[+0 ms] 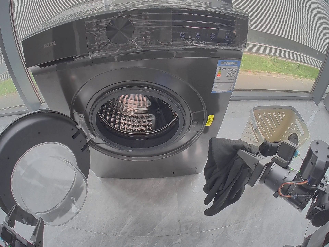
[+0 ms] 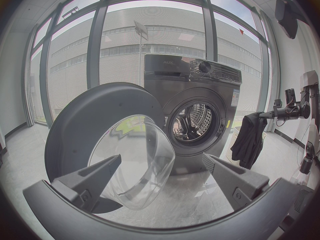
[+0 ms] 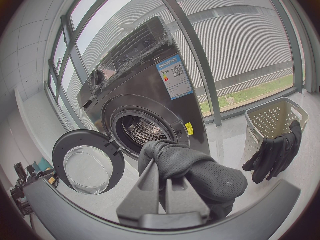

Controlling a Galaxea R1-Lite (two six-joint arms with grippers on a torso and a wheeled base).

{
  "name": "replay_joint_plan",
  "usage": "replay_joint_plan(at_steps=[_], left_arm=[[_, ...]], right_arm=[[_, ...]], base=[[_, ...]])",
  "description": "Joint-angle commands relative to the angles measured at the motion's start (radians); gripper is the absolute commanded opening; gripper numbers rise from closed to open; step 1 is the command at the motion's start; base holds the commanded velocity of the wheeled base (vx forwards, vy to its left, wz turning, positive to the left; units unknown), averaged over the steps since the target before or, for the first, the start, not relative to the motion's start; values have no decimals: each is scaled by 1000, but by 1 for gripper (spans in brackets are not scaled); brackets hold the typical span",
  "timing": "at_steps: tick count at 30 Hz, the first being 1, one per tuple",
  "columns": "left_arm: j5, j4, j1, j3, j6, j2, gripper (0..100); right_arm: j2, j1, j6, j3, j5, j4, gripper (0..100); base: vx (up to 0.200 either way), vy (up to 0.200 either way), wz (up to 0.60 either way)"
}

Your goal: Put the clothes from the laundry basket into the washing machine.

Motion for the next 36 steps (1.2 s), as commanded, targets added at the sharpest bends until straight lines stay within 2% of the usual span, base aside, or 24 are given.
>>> replay_joint_plan(at_steps=[1, 6, 9, 10, 11, 17, 20, 21, 23, 26, 27, 30, 31, 34, 36], left_arm=[[0, 0, 0, 18, -1, -18, 100], [0, 0, 0, 16, -1, -18, 100], [0, 0, 0, 16, -1, -18, 100], [0, 0, 0, 18, -1, -18, 100], [0, 0, 0, 16, -1, -18, 100], [0, 0, 2, 16, 2, -18, 100], [-3, -2, 2, 18, 19, -18, 100], [-3, -2, 3, 18, 33, -18, 100], [-4, -3, 5, 18, 32, -18, 100], [-4, -3, 5, 18, 30, -18, 100], [-7, -3, 5, 18, 44, -18, 100], [-15, -5, 3, 18, 56, -18, 100], [-30, -6, 3, 18, 68, -18, 100], [-43, -5, 3, 18, 68, -18, 100], [-43, -6, 3, 18, 70, -18, 100]], right_arm=[[0, 24, 8, 16, 1, 5, 0], [0, 33, 28, 33, 11, 1, 0], [0, 21, 19, 27, 36, -7, 0], [-5, -4, 13, 16, 65, -10, 0], [-5, -11, 13, 7, 73, -14, 0], [-2, -13, -21, 1, 80, -44, 0], [-3, -13, -21, -12, 83, -45, 0], [-2, -13, -21, -18, 90, -45, 0], [2, -1, -24, -21, 106, -45, 0], [9, 18, -25, -27, 109, -45, 0], [15, 45, -41, -32, 109, -45, 0], [31, 76, -62, -44, 108, -45, 0], [51, 96, -84, -56, 106, -47, 0], [75, 108, -104, -82, 106, -50, 0], [138, 108, -121, -120, 106, -97, 0]], base=[[0, 0, 0], [0, 0, 0], [0, 0, 0], [0, 0, 0], [0, 0, 0], [0, 0, 0], [0, 0, 0], [0, 0, 0], [0, 0, 0], [0, 0, 0], [0, 0, 0], [0, 0, 0], [0, 0, 0], [0, 0, 0], [0, 0, 0]])
